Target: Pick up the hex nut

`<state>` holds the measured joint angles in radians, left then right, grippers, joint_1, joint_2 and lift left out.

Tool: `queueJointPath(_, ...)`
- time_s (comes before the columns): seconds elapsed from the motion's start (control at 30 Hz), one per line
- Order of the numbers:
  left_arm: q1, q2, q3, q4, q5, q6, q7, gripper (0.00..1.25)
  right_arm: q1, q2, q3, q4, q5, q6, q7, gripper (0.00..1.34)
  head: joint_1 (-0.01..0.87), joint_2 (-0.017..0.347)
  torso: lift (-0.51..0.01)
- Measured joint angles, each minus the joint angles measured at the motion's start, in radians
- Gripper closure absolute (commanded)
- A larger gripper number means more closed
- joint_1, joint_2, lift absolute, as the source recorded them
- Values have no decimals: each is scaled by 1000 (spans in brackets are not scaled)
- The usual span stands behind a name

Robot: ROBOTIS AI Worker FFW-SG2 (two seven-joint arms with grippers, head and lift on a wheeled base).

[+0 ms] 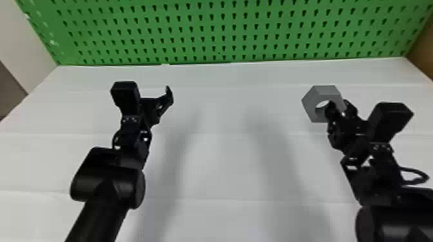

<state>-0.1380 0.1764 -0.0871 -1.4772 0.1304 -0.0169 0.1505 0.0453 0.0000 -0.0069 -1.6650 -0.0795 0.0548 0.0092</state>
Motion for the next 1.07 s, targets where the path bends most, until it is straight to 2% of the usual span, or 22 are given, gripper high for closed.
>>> queueJointPath(1.07,0,0,-1,0,5,0,1,87,-4,0,11,4,24,8,0,1072,785,149,-83)
